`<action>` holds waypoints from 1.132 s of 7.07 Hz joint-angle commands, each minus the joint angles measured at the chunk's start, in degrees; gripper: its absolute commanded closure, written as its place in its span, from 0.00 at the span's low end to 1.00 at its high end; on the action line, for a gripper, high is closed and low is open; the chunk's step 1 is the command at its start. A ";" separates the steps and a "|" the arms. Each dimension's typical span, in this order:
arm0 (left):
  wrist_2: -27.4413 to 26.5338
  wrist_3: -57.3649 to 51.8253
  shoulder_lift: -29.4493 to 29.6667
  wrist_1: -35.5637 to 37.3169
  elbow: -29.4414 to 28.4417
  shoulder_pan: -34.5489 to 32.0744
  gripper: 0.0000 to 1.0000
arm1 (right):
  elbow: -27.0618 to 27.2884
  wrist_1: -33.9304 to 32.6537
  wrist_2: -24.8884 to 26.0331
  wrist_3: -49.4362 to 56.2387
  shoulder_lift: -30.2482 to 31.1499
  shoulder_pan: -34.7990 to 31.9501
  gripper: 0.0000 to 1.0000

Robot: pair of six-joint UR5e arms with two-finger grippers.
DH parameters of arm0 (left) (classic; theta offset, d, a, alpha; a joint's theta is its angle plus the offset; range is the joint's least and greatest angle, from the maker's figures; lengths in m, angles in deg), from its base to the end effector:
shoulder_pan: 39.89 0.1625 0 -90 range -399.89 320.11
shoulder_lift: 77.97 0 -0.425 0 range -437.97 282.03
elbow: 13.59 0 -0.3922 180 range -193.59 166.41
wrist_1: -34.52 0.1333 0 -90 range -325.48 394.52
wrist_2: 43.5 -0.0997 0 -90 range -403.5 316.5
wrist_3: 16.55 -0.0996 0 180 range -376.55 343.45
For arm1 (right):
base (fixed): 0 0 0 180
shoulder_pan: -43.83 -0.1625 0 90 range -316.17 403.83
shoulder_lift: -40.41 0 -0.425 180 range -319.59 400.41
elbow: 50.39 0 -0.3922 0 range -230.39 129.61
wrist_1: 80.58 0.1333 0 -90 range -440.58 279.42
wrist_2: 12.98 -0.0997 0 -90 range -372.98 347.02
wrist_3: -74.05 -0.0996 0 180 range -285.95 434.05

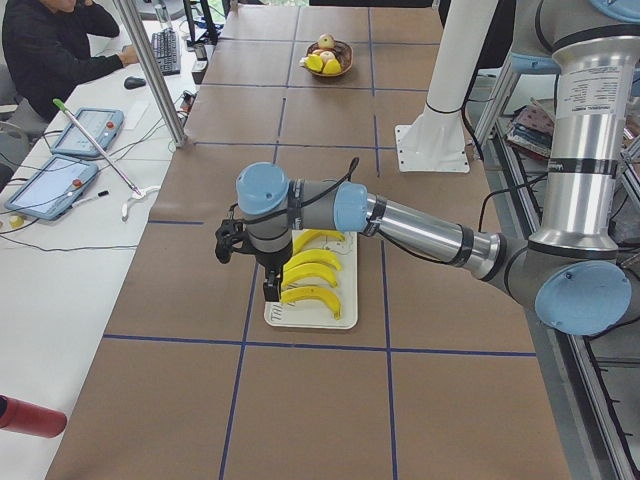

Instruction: Transfer all bananas from basket to plate

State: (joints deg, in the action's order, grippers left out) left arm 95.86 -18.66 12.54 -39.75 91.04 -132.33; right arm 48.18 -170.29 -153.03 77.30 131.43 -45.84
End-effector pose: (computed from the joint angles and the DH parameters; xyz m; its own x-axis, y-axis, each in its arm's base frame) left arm -0.0782 -0.4785 0.5509 0.6515 0.0013 -0.7586 0.0186 0.9997 0.0176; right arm 0.0541 -0.4890 0.5857 0.6402 -0.1643 0.7505 0.0421 0.9829 0.1792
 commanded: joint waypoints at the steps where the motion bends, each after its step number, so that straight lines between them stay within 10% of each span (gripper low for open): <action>1: 0.91 -1.85 -2.34 -1.57 -3.97 -0.82 0.00 | -0.92 -0.03 -0.04 0.09 1.52 -0.24 0.00; 8: 1.35 -1.41 -2.79 -8.26 -10.76 -0.64 0.00 | -4.18 0.06 -0.49 0.79 3.20 -4.90 0.00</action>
State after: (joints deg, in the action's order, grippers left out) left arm 97.20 -20.28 9.71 -47.94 80.30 -133.03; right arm 44.66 -170.32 -153.65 77.90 134.56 -50.58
